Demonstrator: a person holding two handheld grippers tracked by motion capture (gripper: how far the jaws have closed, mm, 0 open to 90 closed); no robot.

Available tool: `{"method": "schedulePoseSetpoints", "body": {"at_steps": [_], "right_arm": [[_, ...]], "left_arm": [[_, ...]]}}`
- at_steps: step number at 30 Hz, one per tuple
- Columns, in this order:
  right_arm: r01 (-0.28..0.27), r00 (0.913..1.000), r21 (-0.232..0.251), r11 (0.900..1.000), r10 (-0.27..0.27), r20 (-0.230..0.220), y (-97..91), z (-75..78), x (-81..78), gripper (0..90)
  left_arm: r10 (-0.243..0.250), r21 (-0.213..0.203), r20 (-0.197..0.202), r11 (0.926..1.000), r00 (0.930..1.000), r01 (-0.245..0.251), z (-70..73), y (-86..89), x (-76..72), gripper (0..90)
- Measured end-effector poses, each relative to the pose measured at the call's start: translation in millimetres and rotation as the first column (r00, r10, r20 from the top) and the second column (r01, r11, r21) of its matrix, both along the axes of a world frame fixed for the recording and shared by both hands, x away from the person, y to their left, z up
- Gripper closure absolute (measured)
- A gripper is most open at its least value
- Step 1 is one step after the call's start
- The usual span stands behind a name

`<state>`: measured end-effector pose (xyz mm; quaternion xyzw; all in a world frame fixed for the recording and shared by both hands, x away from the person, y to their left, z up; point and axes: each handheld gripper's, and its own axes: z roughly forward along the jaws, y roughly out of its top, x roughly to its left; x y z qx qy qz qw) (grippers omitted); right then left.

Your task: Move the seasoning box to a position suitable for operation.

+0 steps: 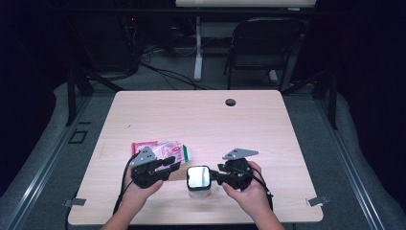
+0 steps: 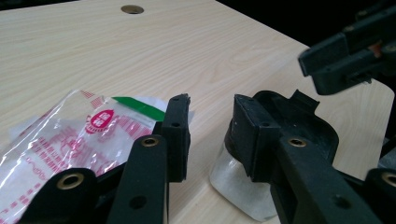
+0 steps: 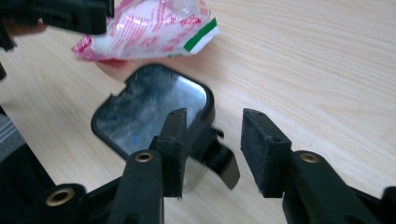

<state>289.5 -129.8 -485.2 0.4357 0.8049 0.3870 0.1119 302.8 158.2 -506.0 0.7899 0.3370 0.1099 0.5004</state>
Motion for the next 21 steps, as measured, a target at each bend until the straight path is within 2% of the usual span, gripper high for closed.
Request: {"method": "schedulePoseSetpoints", "body": {"at_steps": [2,5,6,7,9,10,12,14,16,18,21], "right_arm": [[0.004,0.9999,-0.013,0.9999,-0.004,-0.016,0.9,1.3,2.1,63.7],[0.007,1.0000,-0.021,0.9997,-0.007,-0.003,3.9,-0.8,3.5,65.1],[0.006,0.9999,-0.025,0.9997,-0.006,0.016,4.0,-1.8,2.7,66.5],[0.015,0.9997,-0.012,0.9998,-0.015,0.019,3.3,-2.9,0.4,69.9],[0.011,0.9998,-0.013,0.9999,-0.010,0.019,2.9,-3.3,0.2,71.6],[0.018,0.9995,-0.029,0.9994,-0.017,0.027,2.9,-4.8,-1.5,74.8],[0.021,0.9995,-0.023,0.9995,-0.021,0.024,3.4,-6.2,-2.0,75.8],[0.020,0.9996,-0.030,0.9993,-0.019,0.021,3.3,-8.1,-2.5,76.3],[0.019,0.9998,-0.015,0.9997,-0.019,0.011,2.7,-9.3,-3.0,77.1],[0.019,0.9998,-0.015,0.9997,-0.019,0.003,2.5,-9.1,-3.2,77.8],[0.013,0.9999,-0.009,0.9999,-0.013,0.007,3.1,-10.1,-3.3,79.5]], "left_arm": [[-0.017,0.011,-0.013,0.9998,0.9998,0.017,-1.0,-3.5,-0.7,70.4],[-0.039,0.043,-0.028,0.9982,0.9989,0.040,-4.3,-6.8,-3.9,72.6],[-0.033,0.059,-0.027,0.9977,0.9991,0.034,-5.2,-7.3,-4.9,73.2],[-0.035,0.072,-0.038,0.9967,0.9987,0.038,-7.0,-6.7,-5.6,76.2],[-0.035,0.077,-0.050,0.9962,0.9981,0.039,-8.2,-6.1,-6.3,78.0],[-0.049,0.087,-0.058,0.9947,0.9971,0.054,-10.8,-5.5,-7.4,82.3],[-0.053,0.087,-0.061,0.9945,0.9968,0.058,-12.6,-6.2,-8.3,84.8],[-0.072,0.107,-0.074,0.9911,0.9947,0.079,-15.2,-7.4,-10.1,88.4],[-0.099,0.130,-0.084,0.9855,0.9915,0.109,-18.1,-11.0,-13.4,90.0],[-0.105,0.132,-0.084,0.9844,0.9909,0.116,-19.1,-12.1,-14.1,90.0],[-0.142,0.140,-0.095,0.9780,0.9853,0.155,-20.5,-15.1,-15.8,90.0]]}}
